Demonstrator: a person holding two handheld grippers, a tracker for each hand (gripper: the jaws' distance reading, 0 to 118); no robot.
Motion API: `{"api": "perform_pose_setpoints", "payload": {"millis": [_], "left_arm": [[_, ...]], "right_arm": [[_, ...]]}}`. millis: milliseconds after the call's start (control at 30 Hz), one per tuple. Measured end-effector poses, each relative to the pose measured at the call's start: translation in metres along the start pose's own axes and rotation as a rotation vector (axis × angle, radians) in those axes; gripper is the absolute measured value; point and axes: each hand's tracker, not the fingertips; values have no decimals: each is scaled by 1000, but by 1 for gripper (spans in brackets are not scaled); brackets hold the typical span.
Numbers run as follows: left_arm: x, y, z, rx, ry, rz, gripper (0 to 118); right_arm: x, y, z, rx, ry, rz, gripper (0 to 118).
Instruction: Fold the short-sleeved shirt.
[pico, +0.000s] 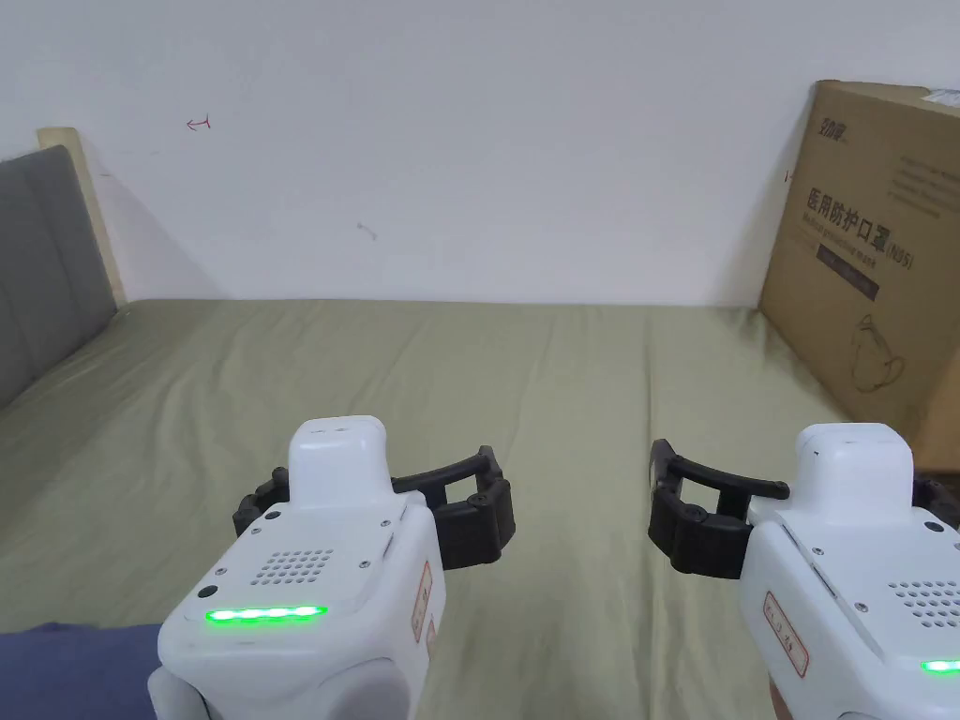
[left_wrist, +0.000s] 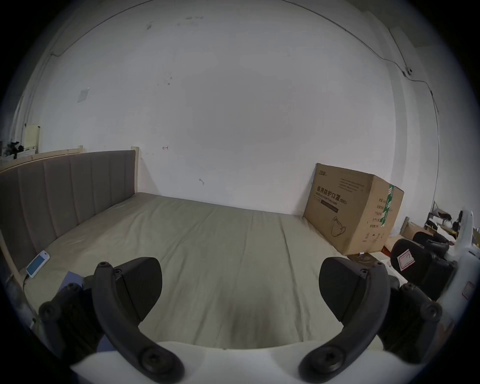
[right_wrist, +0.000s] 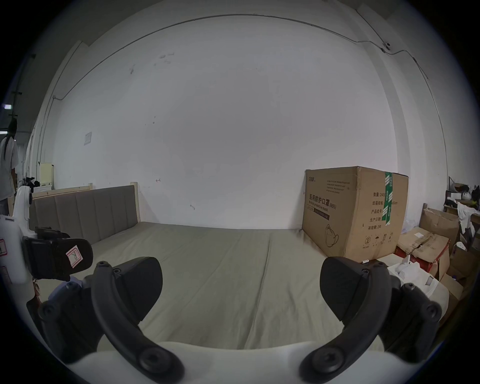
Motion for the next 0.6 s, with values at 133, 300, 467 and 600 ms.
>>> {"api": "perform_pose_setpoints", "payload": {"millis": [133,300,467,600], "left_arm": [[4,0,-2,-24,-5,24,118],[0,2,4,0,-59,94,118],[1,6,6,9,-33,80,118],[-1,8,8,12,-26,93,118]], "right_arm": [[1,3,5,9,-2,2,118],[4,5,8,13,-9,3,118],[7,5,10,15,-17,1,118],[7,6,11,15,-17,-8,118]]}}
